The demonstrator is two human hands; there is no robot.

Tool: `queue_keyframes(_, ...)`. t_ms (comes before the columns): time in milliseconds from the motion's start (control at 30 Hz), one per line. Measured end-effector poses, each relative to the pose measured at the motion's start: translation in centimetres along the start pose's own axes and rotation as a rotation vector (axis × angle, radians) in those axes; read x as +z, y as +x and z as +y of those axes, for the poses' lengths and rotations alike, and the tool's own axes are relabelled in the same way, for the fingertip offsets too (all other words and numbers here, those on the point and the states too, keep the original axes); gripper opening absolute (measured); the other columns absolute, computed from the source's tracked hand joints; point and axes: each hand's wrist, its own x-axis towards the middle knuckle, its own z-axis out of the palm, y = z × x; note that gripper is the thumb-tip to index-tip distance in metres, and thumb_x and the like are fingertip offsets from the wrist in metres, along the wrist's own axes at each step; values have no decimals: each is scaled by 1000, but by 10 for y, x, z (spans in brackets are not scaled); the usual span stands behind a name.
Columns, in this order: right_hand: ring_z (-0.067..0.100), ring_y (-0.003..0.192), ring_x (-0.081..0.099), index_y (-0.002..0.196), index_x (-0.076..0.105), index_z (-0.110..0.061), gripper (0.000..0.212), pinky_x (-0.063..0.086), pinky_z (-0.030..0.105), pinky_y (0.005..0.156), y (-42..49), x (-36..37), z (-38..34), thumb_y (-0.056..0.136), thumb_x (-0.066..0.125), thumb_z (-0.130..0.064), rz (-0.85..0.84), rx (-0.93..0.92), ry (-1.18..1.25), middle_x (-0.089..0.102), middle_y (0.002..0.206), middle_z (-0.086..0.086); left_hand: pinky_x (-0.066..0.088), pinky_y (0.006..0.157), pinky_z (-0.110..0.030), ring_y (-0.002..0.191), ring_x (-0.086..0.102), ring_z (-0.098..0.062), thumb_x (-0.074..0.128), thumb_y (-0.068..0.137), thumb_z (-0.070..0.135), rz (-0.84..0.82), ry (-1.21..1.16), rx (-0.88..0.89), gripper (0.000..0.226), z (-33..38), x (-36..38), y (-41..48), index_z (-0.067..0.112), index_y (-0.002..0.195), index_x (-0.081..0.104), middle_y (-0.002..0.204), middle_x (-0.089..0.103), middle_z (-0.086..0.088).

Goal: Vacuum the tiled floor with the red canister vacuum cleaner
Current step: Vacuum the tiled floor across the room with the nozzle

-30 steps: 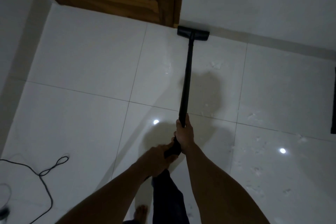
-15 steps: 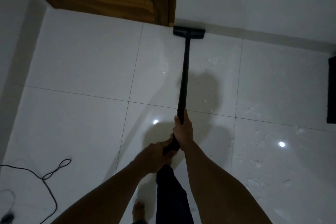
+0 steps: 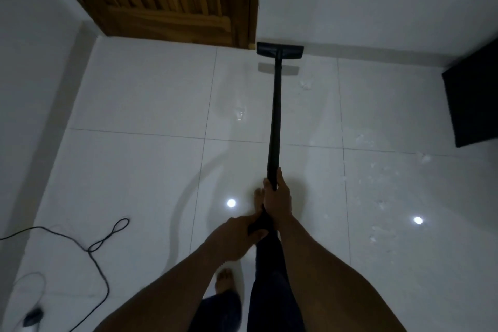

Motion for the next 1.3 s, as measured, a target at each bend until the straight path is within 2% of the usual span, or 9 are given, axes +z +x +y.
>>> queue_keyframes(133, 20, 64, 63, 161, 25, -41, 64, 60, 39, 64, -59, -1, 44, 105, 55, -38, 22, 1, 5, 71, 103, 18, 44, 62, -7, 68, 62, 6, 49, 103, 46, 1, 5, 12, 51, -17, 45, -57, 37, 151, 38, 97, 69, 10)
queue_keyframes(300, 22, 80, 62, 156, 23, -51, 71, 61, 59, 83, -128, -13, 106, 91, 53, -60, 53, -11, 5, 66, 105, 8, 52, 85, -21, 91, 67, -10, 51, 101, 48, -3, 76, -4, 51, -37, 113, -116, 32, 148, 44, 118, 71, -2)
queue_keyframes(467, 18, 58, 59, 156, 28, -50, 63, 63, 47, 69, -190, -31, 161, 102, 58, -43, 52, 9, 114, 60, 89, 4, 48, 85, -22, 95, 66, -12, 47, 103, 48, 9, 134, 59, 53, -57, 180, -159, 34, 152, 36, 121, 70, -3)
queue_keyframes(667, 23, 72, 66, 155, 26, -53, 63, 63, 56, 79, -277, -53, 240, 100, 55, -49, 69, 24, 58, 70, 98, 9, 41, 108, -61, 135, 38, -53, 22, 82, 88, 17, 192, 46, 76, -111, 293, -209, 57, 151, 12, 149, 34, -32)
queue_keyframes(767, 22, 66, 65, 158, 24, -49, 64, 64, 51, 73, -327, -64, 281, 103, 55, -45, 63, 21, 61, 71, 98, 10, 42, 111, -52, 138, 45, -37, 29, 84, 80, 19, 133, 76, 71, -123, 340, -250, 57, 150, 14, 149, 46, -18)
queue_keyframes(867, 21, 59, 63, 159, 25, -47, 63, 64, 43, 65, -380, -69, 322, 104, 55, -42, 55, 61, 79, 70, 91, 9, 53, 99, -36, 106, 67, -11, 43, 95, 64, 20, 70, 110, 57, -141, 383, -293, 58, 149, 22, 124, 69, 3)
queue_keyframes(1033, 19, 57, 61, 160, 27, -43, 62, 57, 33, 54, -463, -62, 386, 105, 56, -39, 76, 119, 124, 69, 88, 10, 47, 69, -15, 64, 59, 1, 49, 100, 54, -50, 97, 120, 55, -170, 435, -360, 44, 152, 34, 89, 68, 10)
queue_keyframes(1233, 23, 62, 64, 161, 26, -42, 65, 64, 50, 67, -547, -28, 473, 104, 57, -39, 132, 149, 133, 72, 88, 14, 56, 81, -24, 78, 67, 0, 47, 99, 58, -126, 128, 151, 56, -245, 496, -435, 50, 152, 29, 107, 72, 9)
queue_keyframes(1300, 22, 65, 66, 160, 26, -42, 63, 61, 38, 59, -586, -14, 499, 105, 55, -36, 148, 129, 127, 73, 91, 16, 53, 76, -19, 75, 64, 1, 46, 100, 58, -139, 150, 169, 54, -270, 512, -467, 55, 149, 24, 109, 73, 8)
